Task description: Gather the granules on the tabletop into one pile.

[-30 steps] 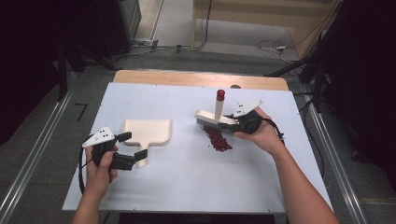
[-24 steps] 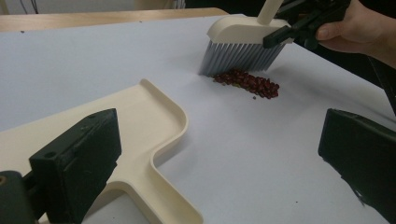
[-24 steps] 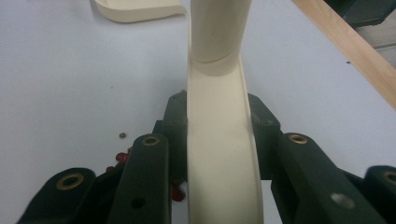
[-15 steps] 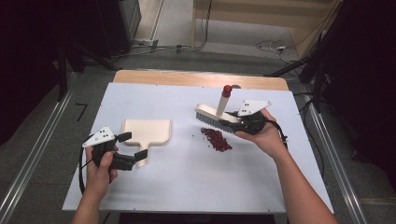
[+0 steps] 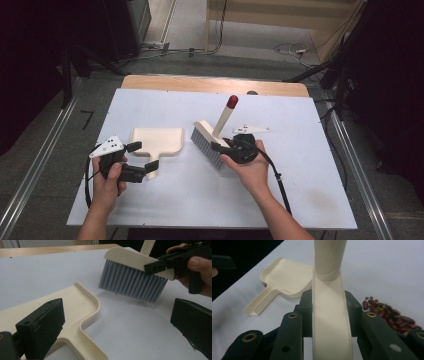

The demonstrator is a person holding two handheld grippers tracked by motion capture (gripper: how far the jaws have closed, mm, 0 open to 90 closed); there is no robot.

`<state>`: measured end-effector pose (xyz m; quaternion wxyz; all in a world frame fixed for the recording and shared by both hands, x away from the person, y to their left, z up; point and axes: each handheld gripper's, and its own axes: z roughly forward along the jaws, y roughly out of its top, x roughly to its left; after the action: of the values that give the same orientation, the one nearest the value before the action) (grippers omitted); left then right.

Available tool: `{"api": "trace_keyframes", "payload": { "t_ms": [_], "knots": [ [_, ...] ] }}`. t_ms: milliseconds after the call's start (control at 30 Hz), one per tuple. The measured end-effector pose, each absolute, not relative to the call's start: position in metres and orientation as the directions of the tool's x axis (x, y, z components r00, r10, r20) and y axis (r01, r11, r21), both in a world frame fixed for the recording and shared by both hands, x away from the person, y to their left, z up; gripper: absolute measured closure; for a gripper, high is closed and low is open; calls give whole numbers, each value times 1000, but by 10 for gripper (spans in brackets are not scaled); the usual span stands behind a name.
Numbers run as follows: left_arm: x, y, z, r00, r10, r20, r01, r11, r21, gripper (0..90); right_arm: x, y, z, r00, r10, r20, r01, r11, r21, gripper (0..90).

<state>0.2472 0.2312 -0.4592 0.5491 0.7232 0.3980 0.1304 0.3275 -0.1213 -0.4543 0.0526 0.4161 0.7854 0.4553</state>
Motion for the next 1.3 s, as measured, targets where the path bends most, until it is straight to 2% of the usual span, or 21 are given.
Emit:
{"api": "trace_keyframes", "payload": {
  "t_ms": [167,567,1300],
  "knots": [
    [247,234,-459,646,721,-250,430,-73,900,0,327,-115,-462,-580,774,254,625,223,748,651],
    [247,231,-458,650,718,-249,430,-76,900,0,321,-148,-463,-459,851,254,657,133,742,651],
    [247,231,-458,651,717,-247,429,-79,900,0,317,-172,-464,-409,883,231,651,105,752,651]
  ]
}}
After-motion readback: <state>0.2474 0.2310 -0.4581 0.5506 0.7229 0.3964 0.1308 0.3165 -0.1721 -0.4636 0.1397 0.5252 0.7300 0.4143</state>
